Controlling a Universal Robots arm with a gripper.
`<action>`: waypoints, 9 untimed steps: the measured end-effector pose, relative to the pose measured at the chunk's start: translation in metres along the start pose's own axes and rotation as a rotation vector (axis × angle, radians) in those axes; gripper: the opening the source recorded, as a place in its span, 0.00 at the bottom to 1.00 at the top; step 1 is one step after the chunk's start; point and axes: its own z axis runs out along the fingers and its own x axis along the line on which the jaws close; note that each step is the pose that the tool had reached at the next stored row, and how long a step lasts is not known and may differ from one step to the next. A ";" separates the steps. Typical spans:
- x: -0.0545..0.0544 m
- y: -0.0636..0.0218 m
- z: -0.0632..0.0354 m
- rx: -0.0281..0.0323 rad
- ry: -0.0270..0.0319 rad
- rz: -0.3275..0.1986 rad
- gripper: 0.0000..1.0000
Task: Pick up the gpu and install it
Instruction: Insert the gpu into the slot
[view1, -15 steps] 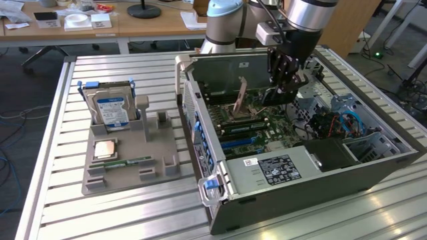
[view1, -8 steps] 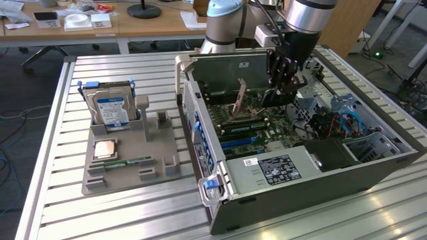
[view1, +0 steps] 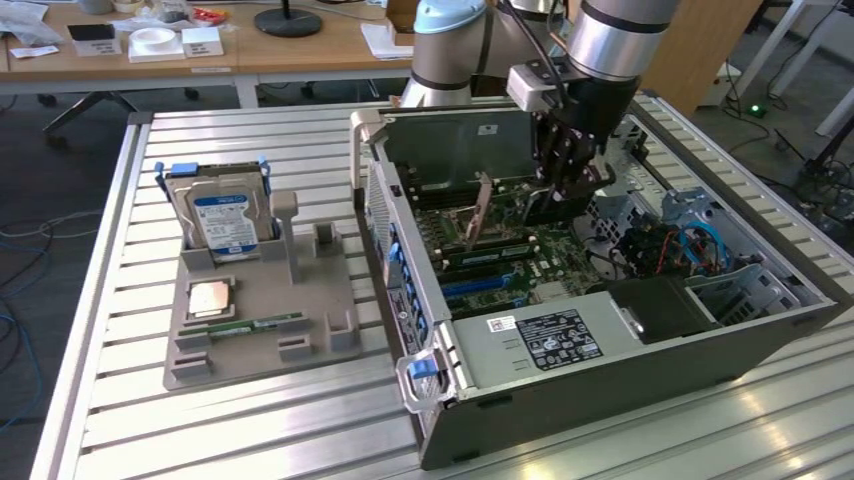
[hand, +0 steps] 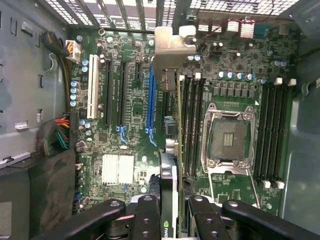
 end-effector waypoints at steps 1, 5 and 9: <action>0.001 0.0020 0.0025 0.0039 0.0002 -0.005 0.27; 0.002 0.0054 0.0060 0.0046 0.0001 -0.006 0.27; 0.002 0.0064 0.0083 0.0047 0.0004 0.002 0.27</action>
